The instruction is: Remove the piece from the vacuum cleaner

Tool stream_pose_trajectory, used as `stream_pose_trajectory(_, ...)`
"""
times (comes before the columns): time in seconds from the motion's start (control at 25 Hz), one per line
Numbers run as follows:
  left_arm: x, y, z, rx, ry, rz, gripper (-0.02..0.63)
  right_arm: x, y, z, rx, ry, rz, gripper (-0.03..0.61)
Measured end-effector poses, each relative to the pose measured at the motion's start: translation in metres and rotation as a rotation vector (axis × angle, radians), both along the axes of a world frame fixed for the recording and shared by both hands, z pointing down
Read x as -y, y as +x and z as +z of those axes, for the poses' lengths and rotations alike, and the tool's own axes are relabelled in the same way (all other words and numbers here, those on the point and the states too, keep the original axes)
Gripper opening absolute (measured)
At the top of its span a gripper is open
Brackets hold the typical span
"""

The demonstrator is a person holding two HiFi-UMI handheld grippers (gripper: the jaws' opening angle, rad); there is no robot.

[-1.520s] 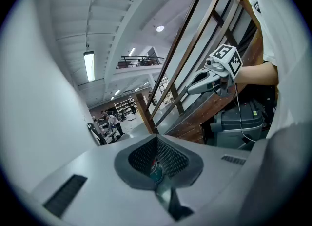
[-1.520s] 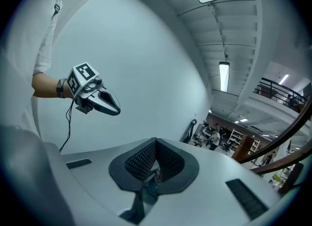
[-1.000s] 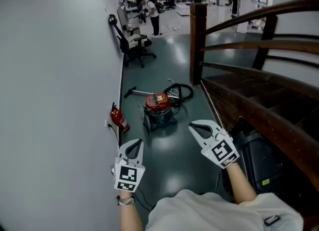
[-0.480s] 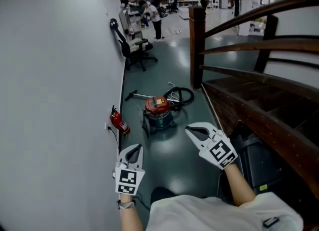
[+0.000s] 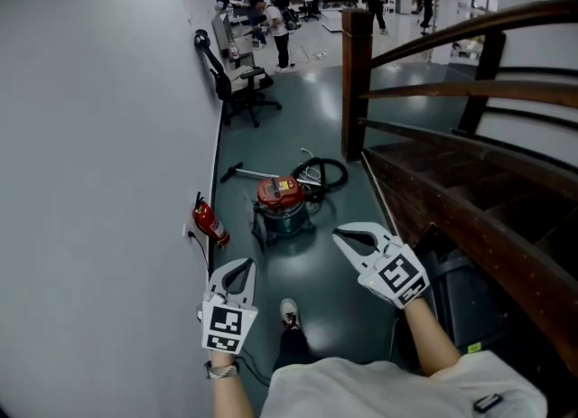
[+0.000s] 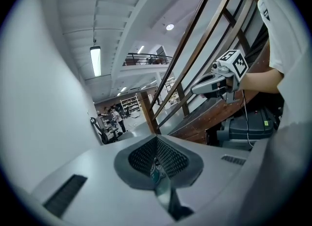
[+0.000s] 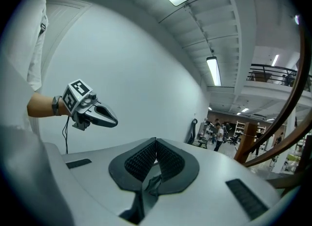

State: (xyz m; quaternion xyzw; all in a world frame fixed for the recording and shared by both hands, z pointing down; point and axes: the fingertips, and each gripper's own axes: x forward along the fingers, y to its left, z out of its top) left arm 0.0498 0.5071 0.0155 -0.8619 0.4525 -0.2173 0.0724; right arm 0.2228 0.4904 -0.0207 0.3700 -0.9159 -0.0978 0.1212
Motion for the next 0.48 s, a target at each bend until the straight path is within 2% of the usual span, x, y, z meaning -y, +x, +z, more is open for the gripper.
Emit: stream_pose_trajectory(0.48, 0.153, -0.035, 0.007, 0.01, 0.004, 0.052, 0.0, 0.139, -0.042, -0.002, -0.014, 0.024, 0.003, 0.026)
